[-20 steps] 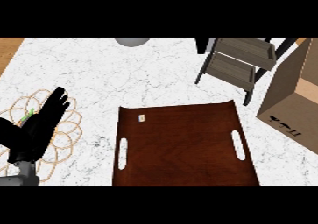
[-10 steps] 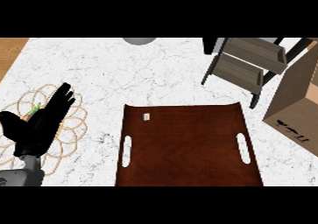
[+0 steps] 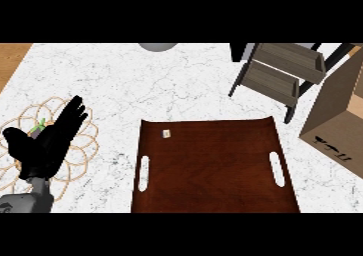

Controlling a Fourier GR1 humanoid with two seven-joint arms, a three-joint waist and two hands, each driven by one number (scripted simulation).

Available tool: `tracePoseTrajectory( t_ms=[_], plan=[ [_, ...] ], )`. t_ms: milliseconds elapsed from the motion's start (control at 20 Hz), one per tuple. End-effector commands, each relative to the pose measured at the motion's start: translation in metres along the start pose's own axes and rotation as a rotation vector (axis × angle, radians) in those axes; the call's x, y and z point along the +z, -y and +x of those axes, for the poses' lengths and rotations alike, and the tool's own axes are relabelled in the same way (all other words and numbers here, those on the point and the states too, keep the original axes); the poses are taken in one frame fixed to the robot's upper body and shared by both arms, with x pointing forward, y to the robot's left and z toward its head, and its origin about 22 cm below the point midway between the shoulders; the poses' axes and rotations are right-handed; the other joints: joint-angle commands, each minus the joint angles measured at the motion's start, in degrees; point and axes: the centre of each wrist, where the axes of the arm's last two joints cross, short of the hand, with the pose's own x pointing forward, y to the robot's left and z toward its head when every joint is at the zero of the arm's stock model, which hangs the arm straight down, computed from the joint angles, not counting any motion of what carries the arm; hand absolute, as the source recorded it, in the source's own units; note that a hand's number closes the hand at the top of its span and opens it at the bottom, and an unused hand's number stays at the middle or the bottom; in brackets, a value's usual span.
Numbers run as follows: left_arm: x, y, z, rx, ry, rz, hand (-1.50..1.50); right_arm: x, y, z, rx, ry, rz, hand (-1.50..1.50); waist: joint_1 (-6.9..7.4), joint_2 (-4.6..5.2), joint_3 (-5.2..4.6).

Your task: Pick the cupcake from the tray and place it in the tiered basket

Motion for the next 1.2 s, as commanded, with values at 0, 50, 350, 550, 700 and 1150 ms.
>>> tracePoseTrajectory(
  t_ms=[0, 50, 350, 550, 700, 1150],
  plan=[
    [0.000, 0.002, -0.003, 0.006, 0.013, 0.015, 0.00, -0.010, -0.039, 0.024, 0.004, -0.050, 0.041, 1.50, -0.51, -0.17, 0.03],
    [-0.002, 0.005, -0.001, -0.008, 0.003, -0.002, 0.00, -0.018, -0.028, 0.011, 0.003, -0.052, 0.043, 1.50, -0.56, -0.11, 0.05],
    [-0.002, -0.001, -0.001, 0.004, 0.001, 0.015, 0.00, -0.041, -0.053, -0.001, 0.018, -0.066, 0.054, 1.50, -0.28, 0.03, 0.07],
    [-0.005, 0.008, 0.007, 0.017, -0.014, -0.005, 0.00, -0.047, -0.083, -0.001, 0.054, -0.052, 0.019, 1.50, -0.19, 0.06, 0.08],
    [-0.011, -0.008, 0.004, 0.002, -0.016, 0.008, 0.00, -0.055, -0.083, -0.015, 0.069, -0.058, -0.011, 1.50, -0.40, 0.05, 0.08],
    [0.003, -0.002, 0.003, 0.005, 0.009, -0.016, 0.00, -0.073, -0.116, -0.007, -0.056, -0.043, -0.155, 1.50, -0.08, 0.06, 0.08]
  ],
)
